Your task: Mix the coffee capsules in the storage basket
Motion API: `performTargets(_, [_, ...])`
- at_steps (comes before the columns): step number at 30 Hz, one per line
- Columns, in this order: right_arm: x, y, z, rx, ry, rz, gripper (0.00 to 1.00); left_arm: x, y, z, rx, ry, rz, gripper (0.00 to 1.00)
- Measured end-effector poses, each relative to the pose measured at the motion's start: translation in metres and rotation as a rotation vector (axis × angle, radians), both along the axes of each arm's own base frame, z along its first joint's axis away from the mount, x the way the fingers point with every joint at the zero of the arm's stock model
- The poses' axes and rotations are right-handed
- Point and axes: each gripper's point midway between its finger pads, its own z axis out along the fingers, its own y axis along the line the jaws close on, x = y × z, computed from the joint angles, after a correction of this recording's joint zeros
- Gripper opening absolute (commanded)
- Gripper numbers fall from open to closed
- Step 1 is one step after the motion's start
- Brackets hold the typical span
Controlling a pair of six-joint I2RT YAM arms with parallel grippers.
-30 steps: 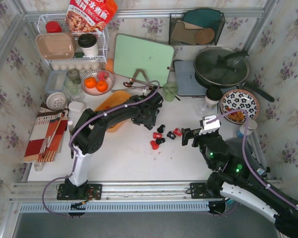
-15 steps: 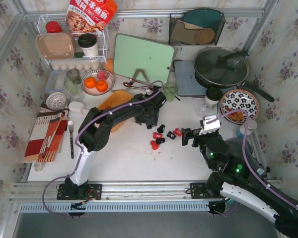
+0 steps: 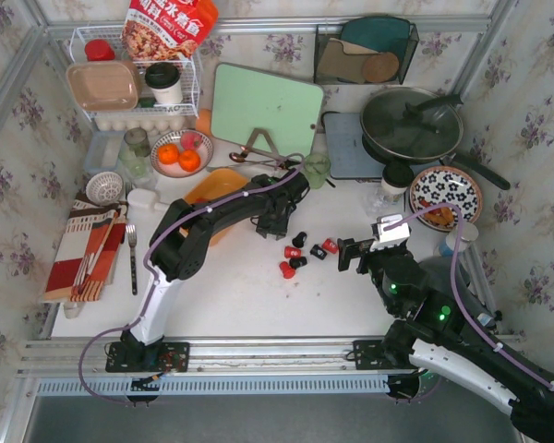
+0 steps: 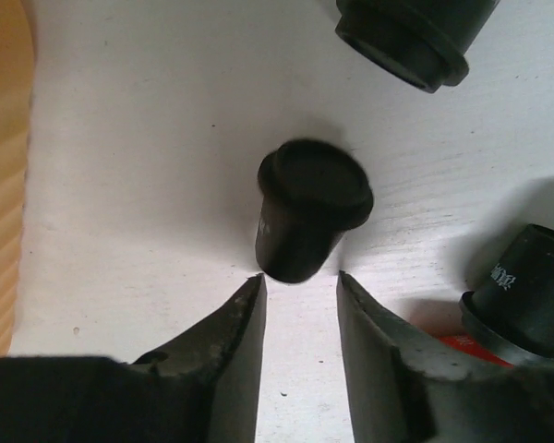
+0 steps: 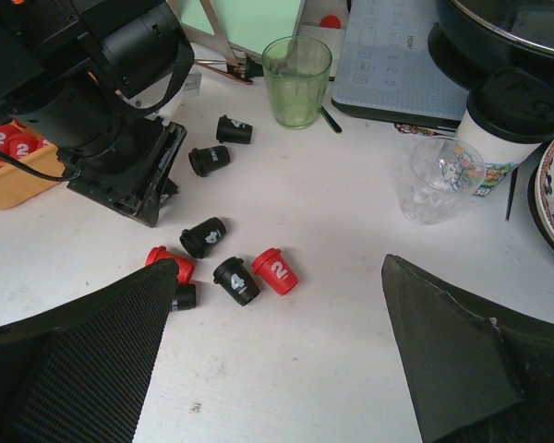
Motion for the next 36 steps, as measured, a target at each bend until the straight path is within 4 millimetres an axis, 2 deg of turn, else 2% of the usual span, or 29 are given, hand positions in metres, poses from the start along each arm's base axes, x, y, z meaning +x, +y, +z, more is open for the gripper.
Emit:
performTargets(8, [0.0, 0.0, 0.0, -0.001, 0.001, 0.0, 1.0, -0.009, 0.009, 0.002, 0.008, 0.007, 0.0, 0.39])
performTargets(12, [0.0, 0.0, -0.001, -0.002, 0.002, 0.001, 1.0, -0.006, 0.009, 0.012, -0.016, -0.032, -0.012, 0.46])
performTargets(16, [0.0, 0.001, -0.001, -0.004, 0.003, 0.001, 1.0, 0.005, 0.006, 0.025, -0.033, -0.094, -0.059, 0.49])
performTargets(21, [0.0, 0.001, -0.002, -0.004, 0.004, 0.001, 1.0, 0.024, 0.005, 0.029, -0.043, -0.142, -0.111, 0.49])
performTargets(24, [0.0, 0.001, -0.002, -0.004, 0.004, 0.001, 1.0, 0.034, 0.002, 0.026, -0.042, -0.163, -0.141, 0.49])
performTargets(33, [0.001, 0.001, -0.004, -0.01, 0.008, 0.0, 1.0, 0.038, -0.005, -0.001, -0.022, -0.147, -0.23, 0.46])
performTargets(34, [0.001, 0.001, -0.004, -0.011, 0.008, 0.0, 1.0, 0.039, -0.005, -0.003, -0.019, -0.146, -0.234, 0.45])
performTargets(36, [0.001, 0.001, -0.005, -0.013, 0.009, -0.001, 1.0, 0.042, -0.005, -0.004, -0.018, -0.155, -0.238, 0.35])
